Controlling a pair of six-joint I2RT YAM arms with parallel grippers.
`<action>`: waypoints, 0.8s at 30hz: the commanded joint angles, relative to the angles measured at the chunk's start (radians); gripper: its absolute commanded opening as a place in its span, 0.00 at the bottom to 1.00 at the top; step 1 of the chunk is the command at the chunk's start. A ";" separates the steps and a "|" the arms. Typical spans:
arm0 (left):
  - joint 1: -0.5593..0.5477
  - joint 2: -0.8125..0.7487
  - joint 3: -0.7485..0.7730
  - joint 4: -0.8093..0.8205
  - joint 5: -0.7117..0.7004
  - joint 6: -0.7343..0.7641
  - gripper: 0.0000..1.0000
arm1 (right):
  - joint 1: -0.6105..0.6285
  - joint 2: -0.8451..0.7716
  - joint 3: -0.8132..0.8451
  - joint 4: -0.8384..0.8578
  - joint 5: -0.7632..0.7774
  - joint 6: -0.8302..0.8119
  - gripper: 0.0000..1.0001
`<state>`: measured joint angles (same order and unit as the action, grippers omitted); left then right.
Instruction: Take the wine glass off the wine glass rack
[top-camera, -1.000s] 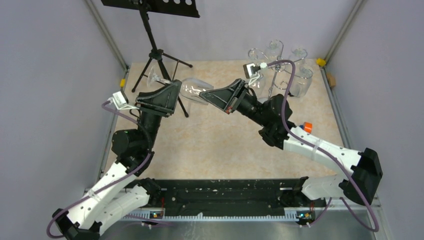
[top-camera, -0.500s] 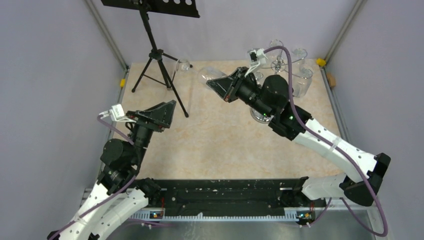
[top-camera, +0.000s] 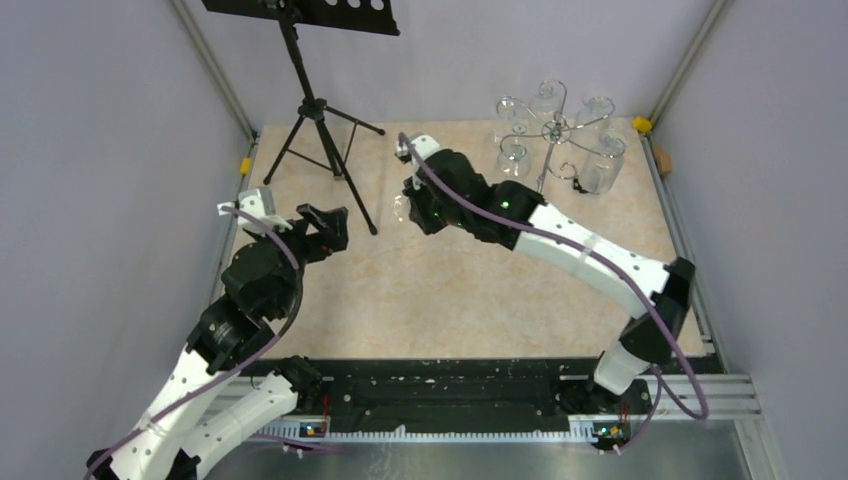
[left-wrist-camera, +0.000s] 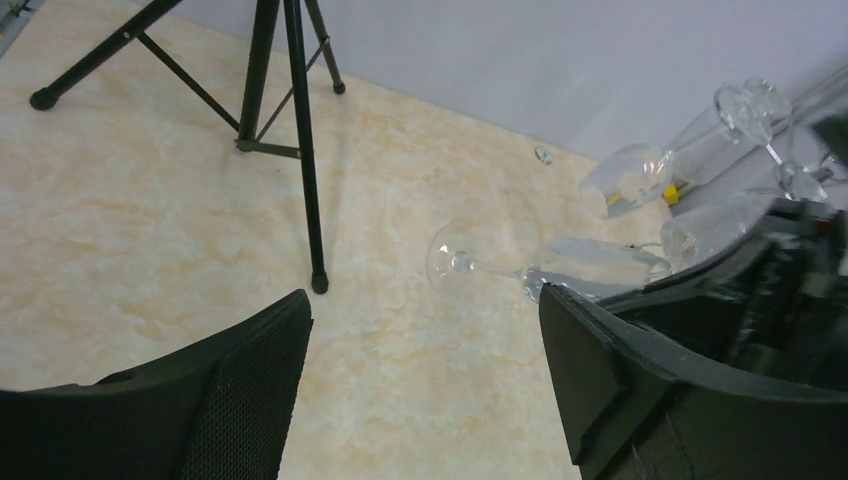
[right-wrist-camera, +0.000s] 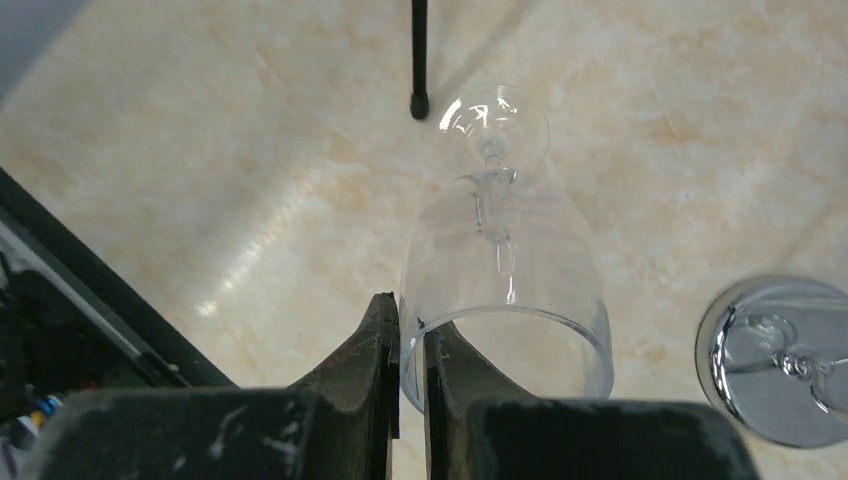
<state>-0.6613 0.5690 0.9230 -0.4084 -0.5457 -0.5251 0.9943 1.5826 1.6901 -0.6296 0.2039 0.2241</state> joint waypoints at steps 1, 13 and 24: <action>0.000 0.070 0.060 -0.068 0.058 0.031 0.87 | 0.009 0.123 0.147 -0.210 0.070 -0.060 0.00; 0.029 0.054 0.039 -0.095 0.035 0.045 0.87 | -0.059 0.406 0.414 -0.398 0.059 -0.070 0.00; 0.041 0.015 0.010 -0.099 0.006 0.061 0.87 | -0.086 0.588 0.629 -0.429 -0.075 -0.079 0.00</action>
<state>-0.6262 0.5976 0.9432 -0.5106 -0.5175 -0.4866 0.9073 2.1250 2.2047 -1.0630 0.1879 0.1570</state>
